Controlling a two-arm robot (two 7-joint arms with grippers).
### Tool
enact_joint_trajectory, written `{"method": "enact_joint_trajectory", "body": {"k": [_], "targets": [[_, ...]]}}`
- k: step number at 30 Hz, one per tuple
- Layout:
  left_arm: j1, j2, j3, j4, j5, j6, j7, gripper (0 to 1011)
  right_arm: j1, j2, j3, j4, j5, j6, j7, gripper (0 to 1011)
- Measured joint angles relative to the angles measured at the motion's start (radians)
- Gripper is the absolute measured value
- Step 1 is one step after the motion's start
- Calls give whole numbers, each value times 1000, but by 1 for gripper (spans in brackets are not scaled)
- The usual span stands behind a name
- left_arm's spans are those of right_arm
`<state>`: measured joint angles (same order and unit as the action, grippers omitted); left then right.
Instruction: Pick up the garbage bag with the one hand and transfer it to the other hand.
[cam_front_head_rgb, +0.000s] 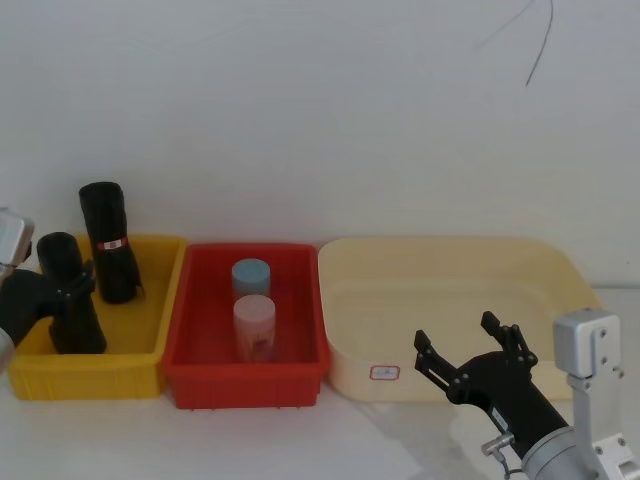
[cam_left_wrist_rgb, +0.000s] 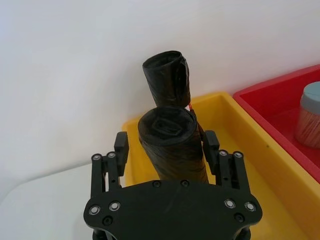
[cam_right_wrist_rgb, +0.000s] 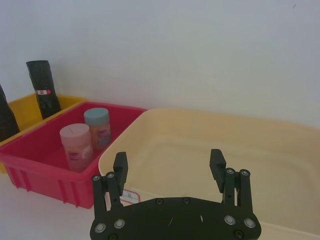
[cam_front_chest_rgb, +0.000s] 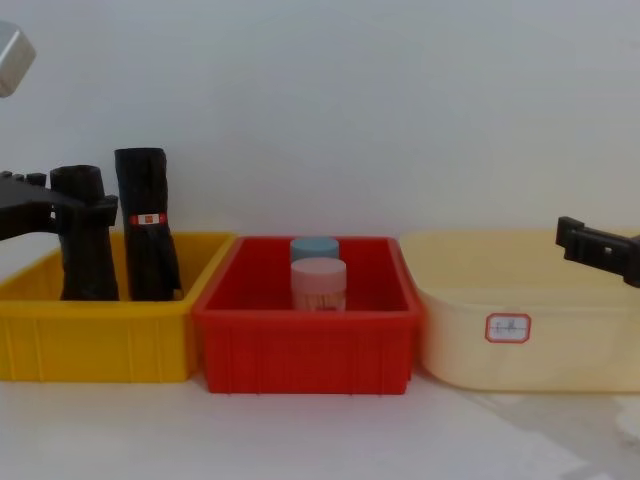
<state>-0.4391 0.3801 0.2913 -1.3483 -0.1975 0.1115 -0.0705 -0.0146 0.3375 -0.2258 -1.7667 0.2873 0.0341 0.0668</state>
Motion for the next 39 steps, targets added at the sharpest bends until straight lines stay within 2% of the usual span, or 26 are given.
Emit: {"method": "enact_joint_trajectory", "body": {"k": [3, 4, 10, 21, 27, 33, 39], "targets": [[-7, -3, 1, 8, 4, -1, 1, 821, 0, 0, 0, 0, 0, 0, 0, 1001], [-10, -4, 2, 11, 6, -1, 2, 821, 0, 0, 0, 0, 0, 0, 0, 1001], [-18, -8, 3, 22, 11, -2, 3, 623, 0, 0, 0, 0, 0, 0, 0, 1001], [-22, -10, 4, 25, 15, -4, 2, 538, 0, 0, 0, 0, 0, 0, 0, 1001], [-20, -5, 0, 2, 14, -6, -17, 497, 3, 2, 3, -1, 7, 4, 15, 1001], [-32, -1, -8, -37, -4, 1, -53, 463, 25, 17, 17, -17, 46, 42, 61, 1001], [-69, -5, -18, -79, -35, 27, -94, 421, 74, 49, 40, -36, 101, 122, 116, 1001]]}}
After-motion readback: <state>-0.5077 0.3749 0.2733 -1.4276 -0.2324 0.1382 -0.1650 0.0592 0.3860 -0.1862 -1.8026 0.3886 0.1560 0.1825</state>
